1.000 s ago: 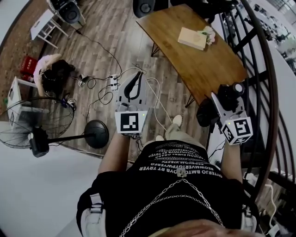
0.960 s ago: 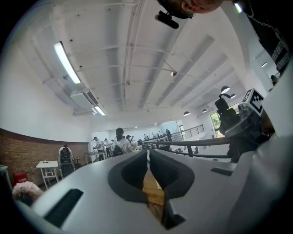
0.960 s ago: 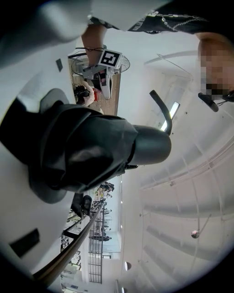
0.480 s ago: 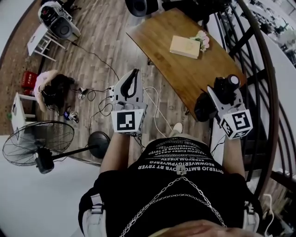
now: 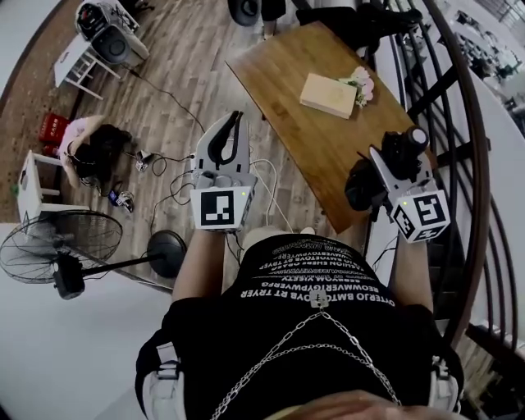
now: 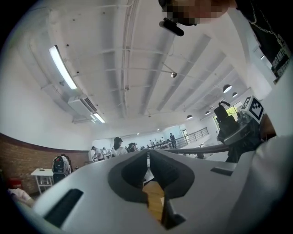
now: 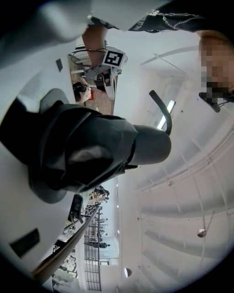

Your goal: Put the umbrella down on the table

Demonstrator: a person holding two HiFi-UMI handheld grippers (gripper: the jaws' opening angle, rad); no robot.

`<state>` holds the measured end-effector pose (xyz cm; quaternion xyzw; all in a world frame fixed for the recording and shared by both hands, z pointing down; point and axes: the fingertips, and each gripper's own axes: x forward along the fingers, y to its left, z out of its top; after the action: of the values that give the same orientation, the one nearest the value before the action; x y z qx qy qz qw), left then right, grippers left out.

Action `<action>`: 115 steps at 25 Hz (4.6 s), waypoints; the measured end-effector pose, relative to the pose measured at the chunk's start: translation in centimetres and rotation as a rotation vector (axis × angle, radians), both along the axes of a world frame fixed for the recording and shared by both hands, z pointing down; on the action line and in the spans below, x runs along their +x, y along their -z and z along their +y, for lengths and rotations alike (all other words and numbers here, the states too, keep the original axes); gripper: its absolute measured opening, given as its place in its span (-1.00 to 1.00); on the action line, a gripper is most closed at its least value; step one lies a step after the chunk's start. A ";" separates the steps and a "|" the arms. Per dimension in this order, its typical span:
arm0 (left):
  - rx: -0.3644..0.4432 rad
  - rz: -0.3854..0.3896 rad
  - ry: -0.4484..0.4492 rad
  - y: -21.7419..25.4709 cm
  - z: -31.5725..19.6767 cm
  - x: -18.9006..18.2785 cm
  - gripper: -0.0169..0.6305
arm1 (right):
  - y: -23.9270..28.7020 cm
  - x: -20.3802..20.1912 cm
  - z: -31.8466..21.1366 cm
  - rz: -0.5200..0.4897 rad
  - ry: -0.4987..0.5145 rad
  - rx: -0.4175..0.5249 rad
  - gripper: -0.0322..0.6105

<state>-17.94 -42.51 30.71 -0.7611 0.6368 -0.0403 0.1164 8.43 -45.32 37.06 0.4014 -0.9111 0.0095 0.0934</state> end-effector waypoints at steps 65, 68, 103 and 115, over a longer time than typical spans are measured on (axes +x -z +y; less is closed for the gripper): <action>-0.202 0.046 -0.194 -8.2 -21.6 -8.6 -0.83 | -39.2 -12.9 -18.4 0.195 -0.269 -0.724 -0.12; -0.201 0.024 -0.218 -8.1 -21.7 -8.0 -0.83 | -40.3 -12.6 -19.2 0.231 -0.312 -0.701 -0.06; -0.100 0.128 -0.104 -2.1 -8.5 0.5 -0.83 | -3.6 0.5 -7.6 0.095 -0.276 0.042 -0.85; -0.108 0.099 -0.136 -1.6 -4.2 3.7 -0.85 | 0.9 1.4 -3.0 0.052 -0.224 0.099 -0.85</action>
<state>-14.26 -46.67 32.34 -0.8087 0.5857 -0.0290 0.0462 9.78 -48.36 36.14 0.5047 -0.8573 -0.0354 0.0956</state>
